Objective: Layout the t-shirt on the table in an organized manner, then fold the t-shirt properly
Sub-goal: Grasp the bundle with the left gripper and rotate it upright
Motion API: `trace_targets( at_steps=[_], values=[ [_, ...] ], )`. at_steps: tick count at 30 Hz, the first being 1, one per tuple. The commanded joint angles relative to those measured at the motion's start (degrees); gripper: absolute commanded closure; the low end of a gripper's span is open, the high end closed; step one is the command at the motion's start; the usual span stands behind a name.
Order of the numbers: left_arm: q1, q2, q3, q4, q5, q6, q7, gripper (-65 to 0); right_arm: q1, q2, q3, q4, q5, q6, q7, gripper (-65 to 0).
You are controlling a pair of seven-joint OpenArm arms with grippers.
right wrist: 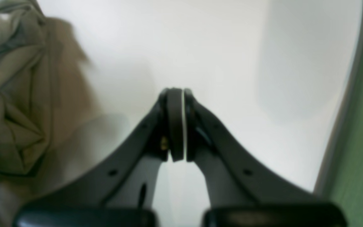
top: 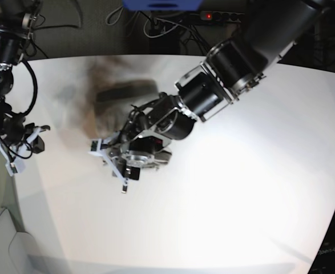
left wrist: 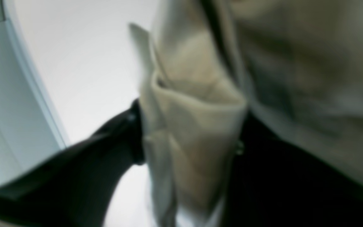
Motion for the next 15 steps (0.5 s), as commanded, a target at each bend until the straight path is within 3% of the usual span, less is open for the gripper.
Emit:
trace_targets(
  at_steps=[1,5,10,15],
  values=[
    [-0.4,-0.7,-0.1,-0.5,0.0,-2.0,3.2,-36.8,0.7,1.0,0.7,1.1,1.2,0.7,0.3,0.0],
    [-0.7,-0.7,-0.1,-0.6,0.0,-2.0,3.2,-45.3,0.4,1.0,2.5,1.1,1.2,0.7,-0.9,0.0],
    [-0.8,-0.7,-1.0,1.4,0.2,-2.0,3.2,-46.2,0.3,1.0,2.5,1.1,1.2,0.7,-1.0,0.0],
    [-0.8,-0.7,-7.4,7.5,0.3,-2.0,3.2,-46.2,-0.7,1.0,2.5,1.1,1.2,0.7,-0.9,0.0]
  ],
)
